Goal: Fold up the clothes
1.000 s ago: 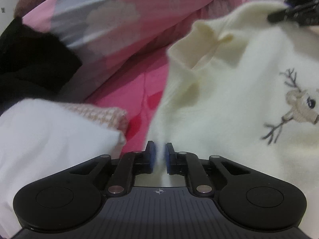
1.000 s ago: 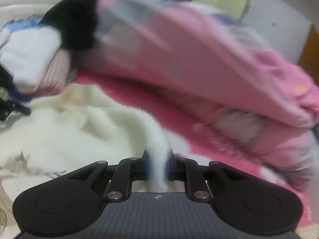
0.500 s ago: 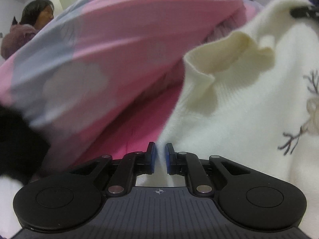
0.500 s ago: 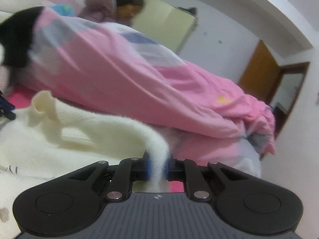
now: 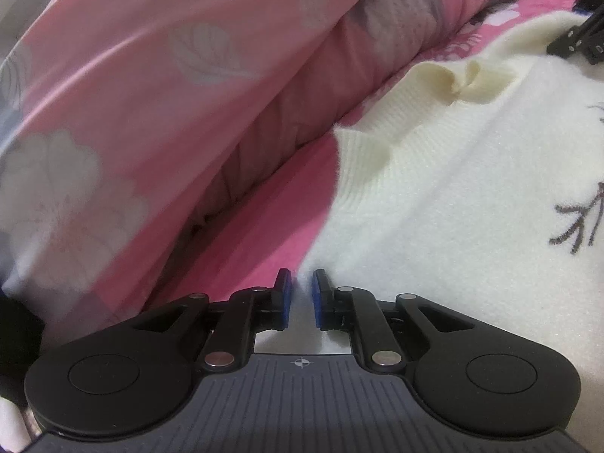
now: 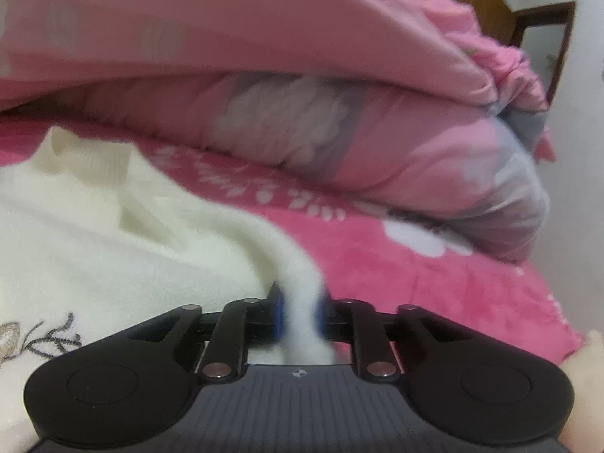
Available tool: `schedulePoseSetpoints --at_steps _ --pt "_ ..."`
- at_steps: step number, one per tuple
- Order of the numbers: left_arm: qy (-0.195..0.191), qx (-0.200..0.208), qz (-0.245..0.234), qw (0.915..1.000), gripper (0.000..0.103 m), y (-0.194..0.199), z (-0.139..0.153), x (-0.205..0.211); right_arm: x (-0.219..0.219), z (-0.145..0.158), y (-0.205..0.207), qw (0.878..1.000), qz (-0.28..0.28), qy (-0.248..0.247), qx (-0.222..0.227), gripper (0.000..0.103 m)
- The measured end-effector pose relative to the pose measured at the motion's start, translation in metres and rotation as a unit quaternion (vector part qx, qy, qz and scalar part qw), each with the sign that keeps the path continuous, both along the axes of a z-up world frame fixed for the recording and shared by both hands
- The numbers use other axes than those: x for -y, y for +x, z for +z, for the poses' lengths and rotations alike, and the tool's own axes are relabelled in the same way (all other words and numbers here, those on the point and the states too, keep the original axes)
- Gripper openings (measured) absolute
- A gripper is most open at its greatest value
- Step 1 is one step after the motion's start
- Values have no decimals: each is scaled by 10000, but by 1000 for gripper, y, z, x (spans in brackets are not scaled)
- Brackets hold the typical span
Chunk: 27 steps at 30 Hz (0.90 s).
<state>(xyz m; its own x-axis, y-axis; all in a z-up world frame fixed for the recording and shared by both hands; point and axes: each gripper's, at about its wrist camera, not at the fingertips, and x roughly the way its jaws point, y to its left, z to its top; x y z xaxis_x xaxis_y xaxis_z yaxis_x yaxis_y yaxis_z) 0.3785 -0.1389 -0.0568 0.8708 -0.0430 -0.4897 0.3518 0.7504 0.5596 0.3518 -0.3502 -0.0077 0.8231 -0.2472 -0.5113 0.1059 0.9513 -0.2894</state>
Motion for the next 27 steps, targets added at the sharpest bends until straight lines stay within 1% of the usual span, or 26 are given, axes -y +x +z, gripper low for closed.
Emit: schedulePoseSetpoints --at_steps 1,2,3,4,5,6,8,9,11,14,17,18,20,22,25,27 --pt "-76 -49 19 10000 17 -1 4 -2 2 2 0 9999 -40 80 -61 35" --pt "-225 -133 63 9996 28 -6 11 -6 5 5 1 9998 -80 159 -123 47" --pt "-375 -216 107 9990 42 -10 17 -10 7 8 -4 9993 -140 320 -160 53" --pt "-525 -300 151 9981 49 -14 24 -14 13 14 -8 9982 -191 550 -163 57" --pt "-681 -396 185 9967 60 -19 31 -18 19 21 -17 9966 -227 791 -104 65" --pt "-859 -541 182 9947 63 -25 41 -25 24 28 -27 9943 -260 1032 -32 69" --pt "-1205 -815 176 9892 63 -37 60 -39 33 41 -51 9884 -316 1483 78 70" --pt "-1331 -870 182 9871 63 -47 70 -45 37 47 -65 9851 -335 1686 106 71" --pt "-1587 -876 166 9833 64 -71 94 -64 43 58 -95 9799 -251 1976 135 72" --pt "-1989 -803 90 9767 70 -120 131 -91 40 74 -150 9724 17 2325 182 74" --pt "-2214 -714 78 9725 74 -162 165 -123 30 86 -211 9645 416 2594 275 75" --pt "-2239 -659 114 9723 74 -175 174 -134 23 90 -231 9597 572 2735 302 76" --pt "-2309 -523 280 9712 74 -198 192 -158 9 94 -264 9441 927 3153 252 76" --pt "-2387 -470 459 9689 74 -223 212 -184 -5 98 -289 9246 1295 3577 182 76" --pt "-2545 -378 771 9632 75 -260 236 -227 -29 105 -322 8885 1909 4169 179 76" --pt "-2687 -361 1061 9567 76 -281 244 -255 -46 106 -333 8663 2301 4431 147 76"
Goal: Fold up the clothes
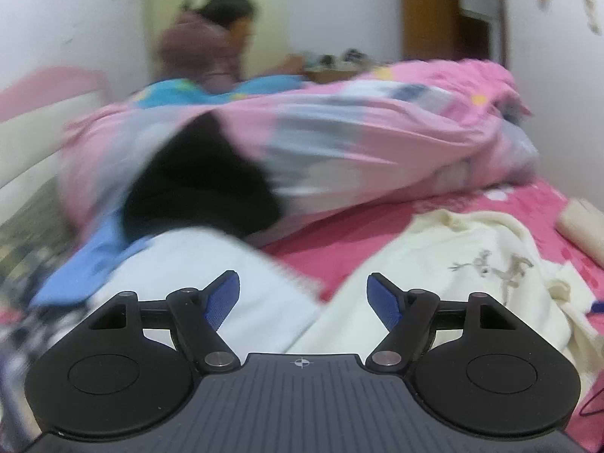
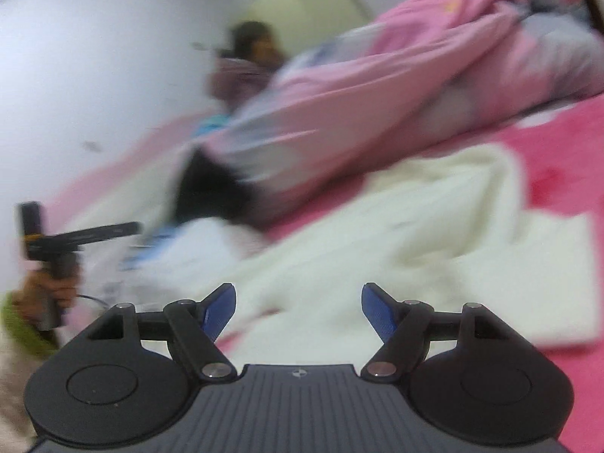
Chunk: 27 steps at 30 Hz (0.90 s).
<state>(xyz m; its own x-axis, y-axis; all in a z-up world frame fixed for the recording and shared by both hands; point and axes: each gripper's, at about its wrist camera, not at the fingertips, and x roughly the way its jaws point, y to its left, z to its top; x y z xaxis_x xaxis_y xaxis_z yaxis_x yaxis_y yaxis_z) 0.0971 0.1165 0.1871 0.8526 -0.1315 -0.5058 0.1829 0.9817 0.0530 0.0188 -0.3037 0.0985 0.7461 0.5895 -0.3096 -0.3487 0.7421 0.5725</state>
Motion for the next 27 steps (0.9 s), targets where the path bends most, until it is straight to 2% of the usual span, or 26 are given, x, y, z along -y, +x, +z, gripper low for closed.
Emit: schedulePoseSetpoints --at_steps 3,6,9,12,15,19,22,24,27 --pt "-175 -191 440 9987 77 -24 -11 -36 -30 -12 -2 9986 438 296 -99 76" --pt "-274 -582 784 9948 77 -44 -50 -69 -60 -38 10 9968 497 326 -532 76" --pt "-608 -1006 1300 9845 77 -53 -101 -99 -77 -63 22 9939 340 393 -974 73" --pt "-906 -1199 1734 9733 77 -59 -141 -127 -77 -72 25 9876 302 813 -1309 73" --pt "-1100 -1252 1818 9691 77 -59 -166 -143 -73 -77 13 9785 281 1239 -1625 73" --pt "-1002 -1257 1808 9703 77 -56 -185 -141 -67 -93 -17 9666 105 1535 -2047 73" --pt "-938 -1157 1815 9721 71 -56 -197 -137 -68 -100 -37 9641 -113 1527 -2168 73" --pt "-830 -931 1807 9756 55 -59 -199 -134 -70 -100 -42 9671 -255 1417 -2099 73" --pt "-651 -661 1841 9785 50 -62 -199 -129 -76 -96 -34 9747 -420 1092 -1906 73"
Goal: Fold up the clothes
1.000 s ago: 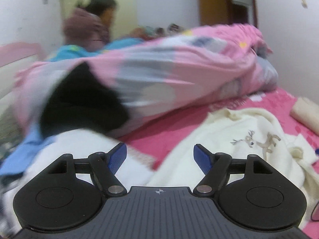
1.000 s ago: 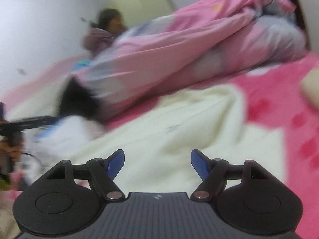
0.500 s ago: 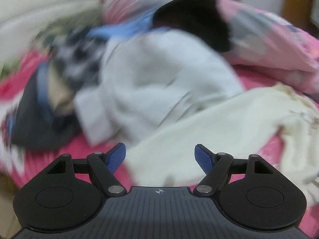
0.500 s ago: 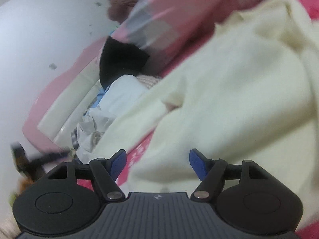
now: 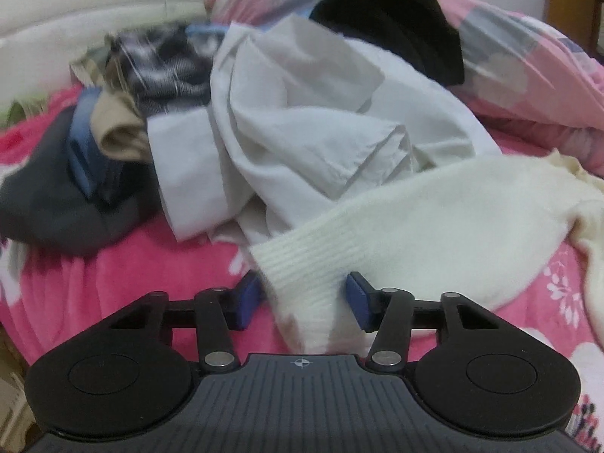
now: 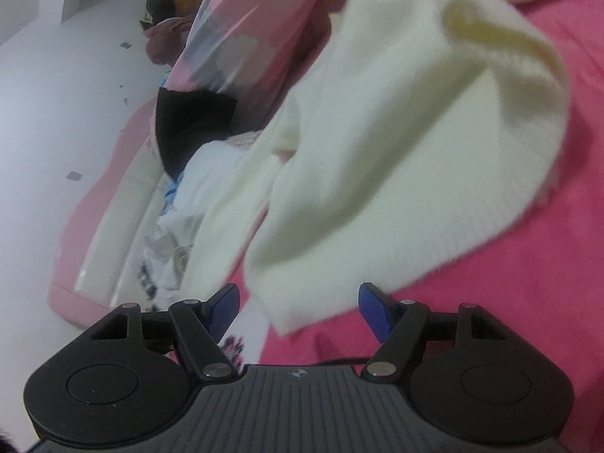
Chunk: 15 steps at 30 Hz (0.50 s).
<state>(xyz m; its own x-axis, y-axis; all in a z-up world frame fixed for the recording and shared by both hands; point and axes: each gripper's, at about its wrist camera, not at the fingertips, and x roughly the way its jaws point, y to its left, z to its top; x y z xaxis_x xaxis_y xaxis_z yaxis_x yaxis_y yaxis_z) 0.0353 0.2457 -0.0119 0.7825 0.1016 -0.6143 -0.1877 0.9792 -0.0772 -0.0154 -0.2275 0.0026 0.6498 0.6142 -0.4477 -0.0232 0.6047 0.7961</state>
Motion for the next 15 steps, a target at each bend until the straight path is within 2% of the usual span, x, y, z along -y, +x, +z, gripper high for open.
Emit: schedulePoseSetpoints --at_steps 4,5,7,8,9,11,13,15 --pt "-45 111 22 9999 50 -2 -1 -3 -13 7 17 9960 -2 -734 501 73" --pt "-85 171 51 9998 48 -3 -1 -4 -16 7 21 9937 1 -918 639 73" --pt "-17 349 39 9994 30 -8 3 -2 -23 3 29 9888 40 -1227 854 71" --pt "67 457 10 9989 17 -11 6 1 -26 0 30 9862 16 -1354 953 70" --pt "150 565 -19 9983 10 -13 9 3 -29 -2 31 9836 13 -1456 1068 70" --pt "265 777 -94 9966 4 -19 15 8 -34 -5 30 9779 7 -1646 1289 70" --pt "-9 962 -284 9950 3 -23 25 8 -38 -7 27 9731 8 -1795 1446 70" --pt "-26 1169 -366 9925 2 -24 39 11 -41 -10 23 9685 23 -1899 1609 70"
